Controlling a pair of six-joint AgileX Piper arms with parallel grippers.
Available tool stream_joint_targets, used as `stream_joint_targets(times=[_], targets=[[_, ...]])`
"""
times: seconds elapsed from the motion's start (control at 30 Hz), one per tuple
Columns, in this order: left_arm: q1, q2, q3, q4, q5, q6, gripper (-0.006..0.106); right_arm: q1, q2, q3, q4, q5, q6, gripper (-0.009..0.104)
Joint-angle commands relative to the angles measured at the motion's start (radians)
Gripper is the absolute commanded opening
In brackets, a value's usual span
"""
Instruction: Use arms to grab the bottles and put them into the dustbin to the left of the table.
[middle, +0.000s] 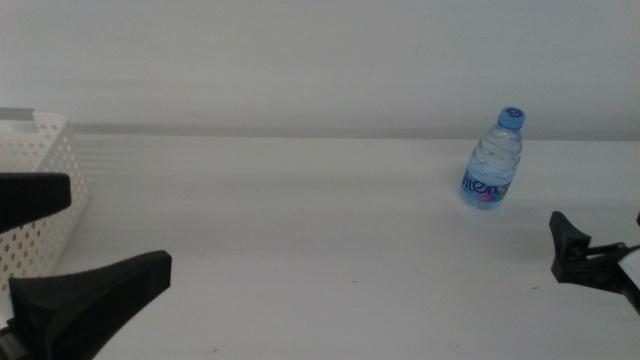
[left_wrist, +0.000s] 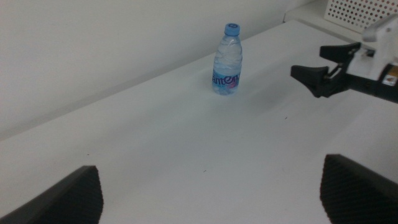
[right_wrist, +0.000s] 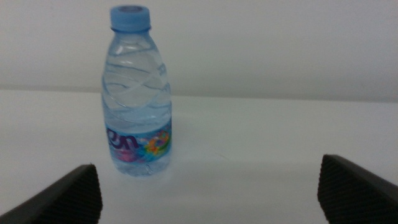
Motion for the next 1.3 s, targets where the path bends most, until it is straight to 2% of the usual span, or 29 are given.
stream_joint_targets(times=[0.0,0.37,0.47,0.57,1.13,1.27], targets=[[-0.007,-0.005,0.004,-0.011,-0.016,-0.004,0.094,-0.006,0.062,-0.034,0.011,-0.014,-0.001,0.093],[-0.007,-0.005,0.004,-0.011,-0.016,-0.006,0.094,0.013,0.262,-0.195,0.022,-0.007,-0.026,0.093],[-0.007,-0.005,0.004,-0.011,-0.016,-0.006,0.094,0.051,0.265,-0.239,0.011,0.07,-0.111,0.093],[-0.007,-0.005,0.004,-0.011,-0.016,-0.004,0.094,0.081,0.267,-0.268,0.033,0.125,-0.168,0.093],[-0.007,-0.005,0.004,-0.011,-0.016,-0.006,0.094,0.092,0.354,-0.393,0.026,0.142,-0.175,0.093],[-0.007,-0.005,0.004,-0.011,-0.016,-0.006,0.094,0.092,0.387,-0.425,0.005,0.142,-0.175,0.093]])
